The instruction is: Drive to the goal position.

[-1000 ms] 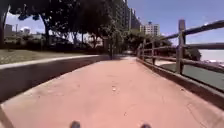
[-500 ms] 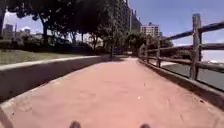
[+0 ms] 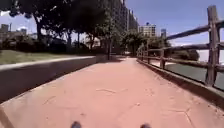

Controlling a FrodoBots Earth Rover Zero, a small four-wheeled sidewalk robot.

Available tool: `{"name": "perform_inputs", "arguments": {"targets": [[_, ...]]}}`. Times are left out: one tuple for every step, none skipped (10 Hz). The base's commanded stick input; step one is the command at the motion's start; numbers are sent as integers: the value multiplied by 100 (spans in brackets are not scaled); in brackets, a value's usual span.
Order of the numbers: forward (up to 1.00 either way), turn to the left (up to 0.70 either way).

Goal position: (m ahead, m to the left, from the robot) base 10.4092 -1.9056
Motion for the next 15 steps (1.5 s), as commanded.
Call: {"name": "perform_inputs", "arguments": {"targets": [[100,0],[100,0],[100,0],[100,0],[100,0],[100,0],[100,0],[100,0],[100,0],[100,0],[100,0],[100,0],[100,0],[100,0],[100,0]]}}
